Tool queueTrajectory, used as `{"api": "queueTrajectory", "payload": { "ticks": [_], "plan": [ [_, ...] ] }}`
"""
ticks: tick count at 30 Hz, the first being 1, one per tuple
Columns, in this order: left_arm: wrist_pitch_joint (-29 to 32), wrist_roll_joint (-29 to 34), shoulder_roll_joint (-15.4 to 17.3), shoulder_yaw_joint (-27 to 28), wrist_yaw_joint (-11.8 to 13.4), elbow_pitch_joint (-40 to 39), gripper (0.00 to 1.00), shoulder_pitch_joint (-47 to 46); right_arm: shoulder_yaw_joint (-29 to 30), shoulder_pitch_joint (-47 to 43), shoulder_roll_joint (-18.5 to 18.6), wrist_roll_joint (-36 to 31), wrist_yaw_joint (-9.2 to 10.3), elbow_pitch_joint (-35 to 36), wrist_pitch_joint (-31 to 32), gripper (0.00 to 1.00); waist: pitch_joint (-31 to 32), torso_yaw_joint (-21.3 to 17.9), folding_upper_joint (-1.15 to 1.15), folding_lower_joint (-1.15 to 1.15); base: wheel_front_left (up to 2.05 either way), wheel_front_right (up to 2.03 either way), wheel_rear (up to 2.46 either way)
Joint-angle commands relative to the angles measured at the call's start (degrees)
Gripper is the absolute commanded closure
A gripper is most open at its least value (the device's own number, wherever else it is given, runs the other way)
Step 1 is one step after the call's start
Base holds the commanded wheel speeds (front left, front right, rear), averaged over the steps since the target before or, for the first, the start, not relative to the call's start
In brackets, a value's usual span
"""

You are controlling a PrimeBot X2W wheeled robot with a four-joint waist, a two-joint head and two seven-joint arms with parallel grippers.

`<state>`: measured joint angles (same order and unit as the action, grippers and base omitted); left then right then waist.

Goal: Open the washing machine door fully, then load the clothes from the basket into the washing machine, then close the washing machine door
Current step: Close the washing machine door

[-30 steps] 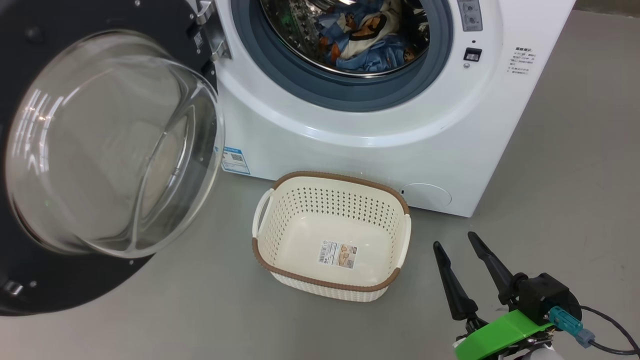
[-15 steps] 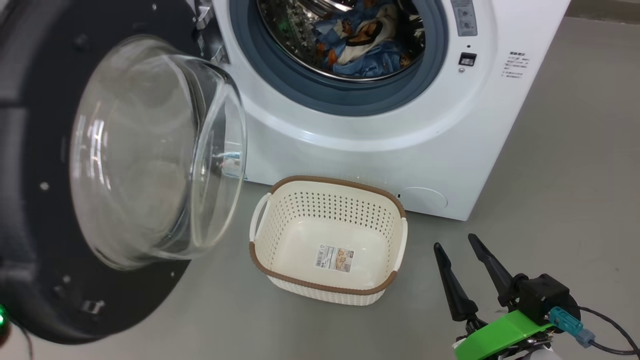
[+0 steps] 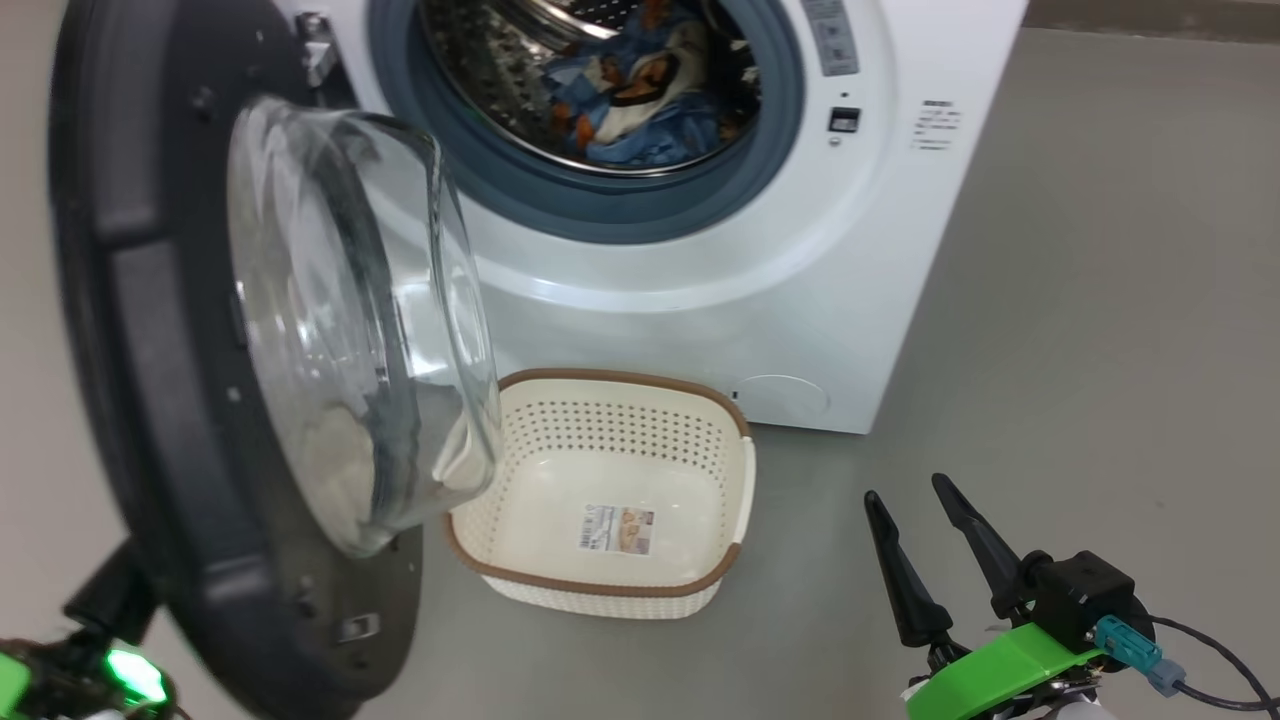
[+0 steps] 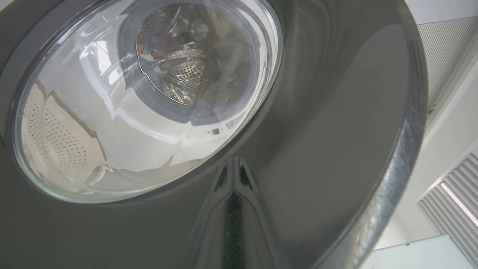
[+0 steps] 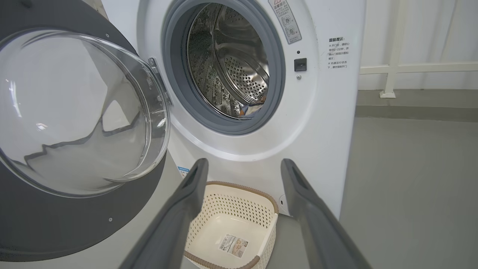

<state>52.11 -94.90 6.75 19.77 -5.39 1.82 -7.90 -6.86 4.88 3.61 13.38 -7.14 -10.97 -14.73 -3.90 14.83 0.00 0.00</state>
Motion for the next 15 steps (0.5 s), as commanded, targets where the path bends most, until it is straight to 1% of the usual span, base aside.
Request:
{"api": "queueTrajectory", "payload": {
  "ticks": [1,6,10,15],
  "plan": [
    [0.97,-0.58,0.82,0.74,0.13,-2.75,1.00,-0.31,-1.39,1.41,-0.32,0.41,-0.35,1.21,-0.27,0.00,0.18,-1.55,0.00,0.00,0.00,0.00,0.00],
    [0.84,-0.48,-1.69,-2.37,0.86,-6.84,1.00,2.20,-1.35,1.40,-0.46,0.75,-0.35,1.20,-0.27,0.00,-0.06,-4.85,0.00,0.00,0.00,0.00,0.00],
    [-0.64,0.15,-2.70,-4.51,0.48,-7.01,1.00,2.32,-1.17,1.57,-0.54,0.74,-0.35,1.39,-0.27,0.00,-0.49,-7.91,0.00,0.00,0.00,0.00,0.00],
    [-3.77,0.47,-3.41,-6.52,-0.59,-5.73,1.00,0.63,-1.03,1.91,-0.61,0.61,-0.35,1.71,-0.27,0.00,-1.29,-12.24,0.00,0.00,0.00,0.00,0.00]
  ]
}}
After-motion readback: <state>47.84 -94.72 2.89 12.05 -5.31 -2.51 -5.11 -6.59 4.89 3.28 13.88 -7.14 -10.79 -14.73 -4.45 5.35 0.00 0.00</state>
